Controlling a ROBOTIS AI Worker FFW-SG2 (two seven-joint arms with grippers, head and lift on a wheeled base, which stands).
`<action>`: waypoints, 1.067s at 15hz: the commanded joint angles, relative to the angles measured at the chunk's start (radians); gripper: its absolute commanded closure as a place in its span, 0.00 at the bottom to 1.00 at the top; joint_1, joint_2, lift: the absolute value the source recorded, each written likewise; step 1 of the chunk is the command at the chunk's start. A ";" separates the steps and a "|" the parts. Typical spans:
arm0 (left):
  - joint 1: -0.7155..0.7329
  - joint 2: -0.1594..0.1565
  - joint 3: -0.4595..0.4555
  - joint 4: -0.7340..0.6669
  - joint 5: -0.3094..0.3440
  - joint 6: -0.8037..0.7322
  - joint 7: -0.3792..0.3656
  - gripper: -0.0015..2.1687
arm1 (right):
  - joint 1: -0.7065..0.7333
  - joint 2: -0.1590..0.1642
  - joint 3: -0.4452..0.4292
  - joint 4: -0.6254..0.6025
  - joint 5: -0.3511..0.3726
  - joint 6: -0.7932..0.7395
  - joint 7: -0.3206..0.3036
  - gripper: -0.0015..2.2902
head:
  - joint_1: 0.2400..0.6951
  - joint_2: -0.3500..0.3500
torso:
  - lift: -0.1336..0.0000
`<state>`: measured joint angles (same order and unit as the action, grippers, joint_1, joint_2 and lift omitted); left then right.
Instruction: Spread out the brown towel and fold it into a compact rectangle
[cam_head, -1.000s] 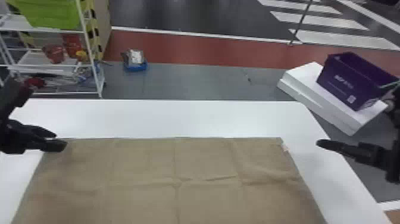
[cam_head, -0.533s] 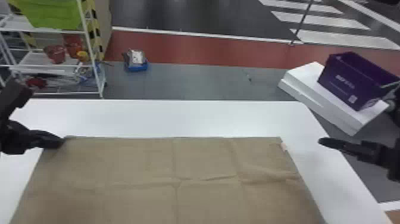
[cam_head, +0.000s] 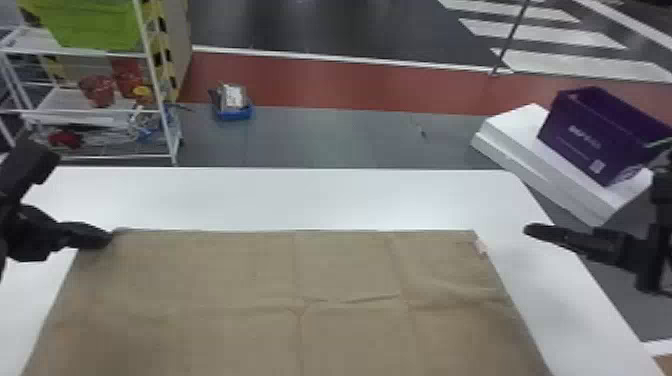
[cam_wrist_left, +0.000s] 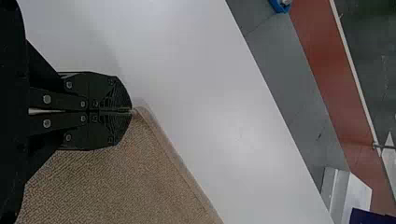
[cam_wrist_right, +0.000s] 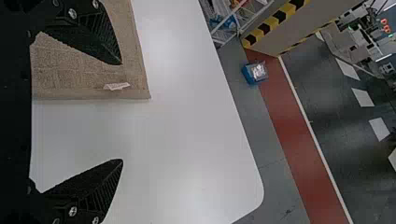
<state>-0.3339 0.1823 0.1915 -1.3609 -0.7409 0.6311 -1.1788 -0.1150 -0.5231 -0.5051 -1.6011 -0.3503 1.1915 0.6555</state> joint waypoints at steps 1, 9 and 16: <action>0.006 -0.001 0.000 -0.004 0.000 -0.015 0.001 0.65 | -0.086 0.017 0.071 0.082 0.022 -0.042 -0.010 0.07 | 1.00 0.26 | 0.07; 0.018 -0.001 0.009 -0.020 0.012 -0.037 -0.001 0.65 | -0.242 0.041 0.267 0.231 0.208 -0.017 0.000 0.13 | 1.00 0.34 | 0.07; 0.018 -0.001 0.017 -0.020 0.018 -0.061 -0.001 0.65 | -0.249 0.031 0.309 0.251 0.226 -0.020 0.006 0.18 | 1.00 0.33 | 0.07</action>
<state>-0.3159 0.1810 0.2077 -1.3803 -0.7227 0.5708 -1.1793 -0.3551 -0.4951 -0.2097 -1.3560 -0.1292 1.1740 0.6612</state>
